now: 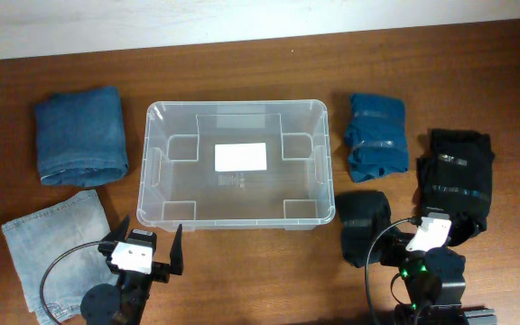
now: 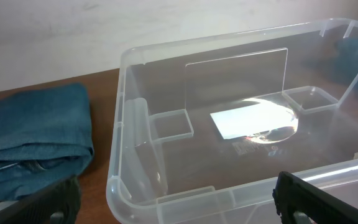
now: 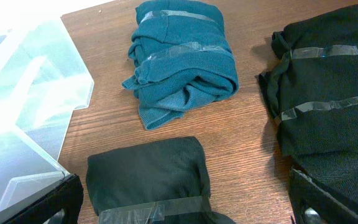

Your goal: Pack container

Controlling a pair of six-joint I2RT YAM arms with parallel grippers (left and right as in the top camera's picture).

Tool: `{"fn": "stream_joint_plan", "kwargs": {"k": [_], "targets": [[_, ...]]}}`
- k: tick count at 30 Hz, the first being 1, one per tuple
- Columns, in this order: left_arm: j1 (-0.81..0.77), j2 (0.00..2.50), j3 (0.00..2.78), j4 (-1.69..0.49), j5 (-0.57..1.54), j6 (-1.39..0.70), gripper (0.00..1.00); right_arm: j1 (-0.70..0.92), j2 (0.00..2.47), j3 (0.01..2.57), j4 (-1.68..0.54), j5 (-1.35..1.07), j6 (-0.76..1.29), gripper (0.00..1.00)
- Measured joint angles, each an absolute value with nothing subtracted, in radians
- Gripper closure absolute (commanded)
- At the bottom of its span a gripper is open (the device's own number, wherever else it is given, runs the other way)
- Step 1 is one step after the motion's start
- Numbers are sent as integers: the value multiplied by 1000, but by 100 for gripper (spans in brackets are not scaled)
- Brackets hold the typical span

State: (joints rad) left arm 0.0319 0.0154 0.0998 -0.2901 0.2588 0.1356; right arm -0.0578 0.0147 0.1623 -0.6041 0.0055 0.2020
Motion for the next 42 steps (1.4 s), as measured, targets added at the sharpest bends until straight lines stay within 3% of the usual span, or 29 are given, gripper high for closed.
{"fn": "stream_joint_plan", "kwargs": {"k": [34,42], "targets": [[32,15,97,-261,259,135,0,-58,15,162,-604,6,202,2],[32,30,131,-158,254,-79,0,-58,15,162,-604,6,202,2]]}}
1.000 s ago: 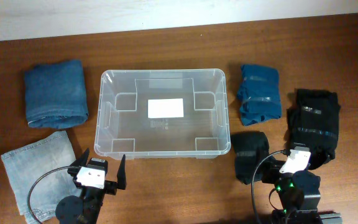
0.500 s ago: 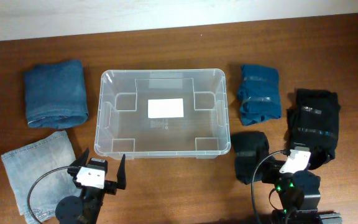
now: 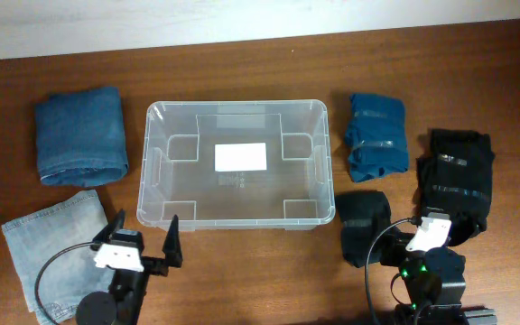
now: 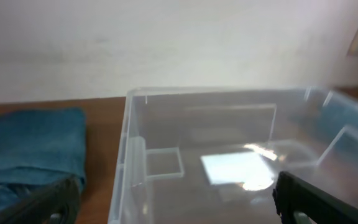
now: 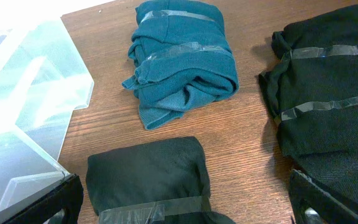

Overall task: Pack container
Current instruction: 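Move the left gripper to the folded dark-blue jeans and grasp them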

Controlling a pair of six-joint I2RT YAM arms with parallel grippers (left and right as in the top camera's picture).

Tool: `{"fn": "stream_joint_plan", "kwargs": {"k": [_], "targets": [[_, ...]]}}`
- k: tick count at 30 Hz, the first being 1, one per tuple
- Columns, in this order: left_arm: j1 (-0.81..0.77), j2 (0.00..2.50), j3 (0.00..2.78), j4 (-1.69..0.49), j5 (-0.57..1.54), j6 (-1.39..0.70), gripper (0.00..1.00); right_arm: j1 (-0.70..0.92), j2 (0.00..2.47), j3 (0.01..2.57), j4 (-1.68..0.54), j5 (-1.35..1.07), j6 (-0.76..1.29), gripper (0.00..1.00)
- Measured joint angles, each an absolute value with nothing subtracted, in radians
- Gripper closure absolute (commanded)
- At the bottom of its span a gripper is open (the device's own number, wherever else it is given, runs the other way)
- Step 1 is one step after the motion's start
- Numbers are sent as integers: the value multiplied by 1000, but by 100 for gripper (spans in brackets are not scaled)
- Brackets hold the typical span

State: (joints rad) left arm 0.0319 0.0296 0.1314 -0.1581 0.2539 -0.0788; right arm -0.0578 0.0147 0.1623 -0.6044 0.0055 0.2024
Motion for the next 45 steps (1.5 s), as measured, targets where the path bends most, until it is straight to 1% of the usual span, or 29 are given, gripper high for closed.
{"fn": "stream_joint_plan", "kwargs": {"k": [5,10,15,18,24,29,32,39,45], "targets": [[32,152,311,-190,192,-170,0,-58,15,162,-604,6,202,2],[32,421,649,-353,76,-204,0,-58,15,162,-604,6,202,2],[32,719,955,-471,56,-203,0,-58,15,162,-604,6,202,2],[32,830,1052,-498,30,-201,0,-58,15,162,-604,6,203,2],[64,966,1131,-592,-17,-200,0,-58,15,162,-604,6,202,2],[225,1130,1257,-757,-12,-203,0,-58,15,162,-604,6,202,2],[350,1250,1345,-800,18,-204,0,-58,15,162,-604,6,202,2],[611,1499,1427,-774,226,-204,0,-58,15,162,-604,6,202,2],[740,1698,1428,-706,385,-202,0,-58,15,162,-604,6,202,2]]}}
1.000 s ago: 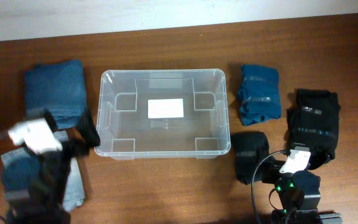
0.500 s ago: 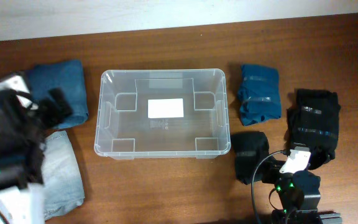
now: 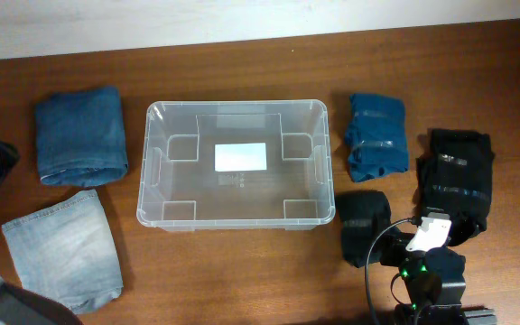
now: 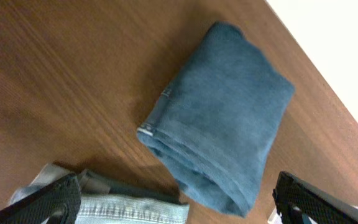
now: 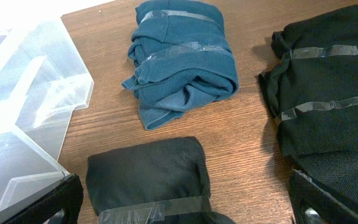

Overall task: Pack container
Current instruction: 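Move the left gripper to the folded dark-blue jeans and grasp them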

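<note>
The clear plastic container (image 3: 233,106) stands mid-table with only a white label inside. Left of it lie folded dark blue jeans (image 3: 79,135) (image 4: 222,112) and, nearer the front, light blue jeans (image 3: 61,253) (image 4: 129,213). On the right are a taped teal bundle (image 3: 376,135) (image 5: 182,59), a small taped black bundle (image 3: 361,226) (image 5: 145,174) and a larger black bundle (image 3: 459,176) (image 5: 328,93). My left gripper (image 4: 179,202) hangs open at the table's far left, facing the dark jeans. The right gripper (image 5: 185,199) is open just above the small black bundle.
The container's corner (image 5: 23,93) shows at the left of the right wrist view. A pale wall runs along the table's far edge (image 3: 260,18). The left arm's dark body (image 3: 16,309) fills the bottom left corner of the overhead view.
My left gripper has moved from the container's front left corner to the table's far left edge and now faces the dark blue jeans. It stays open. The right arm has not moved.
The left gripper was open in front of the container's near wall, looking into it. Then it was raised a little, still facing the container. Now it is at the far left beside both pairs of jeans. The right gripper stayed open over the small black bundle throughout.
</note>
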Controlling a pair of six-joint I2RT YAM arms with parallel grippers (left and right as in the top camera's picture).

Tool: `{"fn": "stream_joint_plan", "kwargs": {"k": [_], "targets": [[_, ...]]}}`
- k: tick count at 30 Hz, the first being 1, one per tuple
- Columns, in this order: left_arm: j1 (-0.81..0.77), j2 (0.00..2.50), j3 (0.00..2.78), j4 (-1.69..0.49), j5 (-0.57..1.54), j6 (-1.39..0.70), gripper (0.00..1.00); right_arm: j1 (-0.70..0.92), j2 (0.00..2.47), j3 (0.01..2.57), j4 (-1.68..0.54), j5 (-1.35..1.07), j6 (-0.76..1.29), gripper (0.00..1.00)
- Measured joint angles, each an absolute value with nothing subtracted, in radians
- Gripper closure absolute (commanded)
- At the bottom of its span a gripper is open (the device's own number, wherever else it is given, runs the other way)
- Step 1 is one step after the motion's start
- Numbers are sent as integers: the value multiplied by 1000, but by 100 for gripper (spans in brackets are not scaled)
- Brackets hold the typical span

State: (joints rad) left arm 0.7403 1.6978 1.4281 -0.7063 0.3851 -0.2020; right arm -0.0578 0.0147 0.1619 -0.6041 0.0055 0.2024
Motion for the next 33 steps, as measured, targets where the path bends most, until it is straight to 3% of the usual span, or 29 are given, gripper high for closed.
{"fn": "stream_joint_plan", "kwargs": {"k": [10,24,28,33], "targets": [[786,1975,1431,-469,686,-191,0,-58,15,162,-604,6,202,2],[766,2190,1443,-378,794,-188,1,-58,15,162,-604,6,202,2],[750,2210,1455,-364,812,-183,11,-58,15,162,-604,6,203,2],[712,2227,1459,-362,816,-181,40,-58,15,162,-604,6,202,2]]}}
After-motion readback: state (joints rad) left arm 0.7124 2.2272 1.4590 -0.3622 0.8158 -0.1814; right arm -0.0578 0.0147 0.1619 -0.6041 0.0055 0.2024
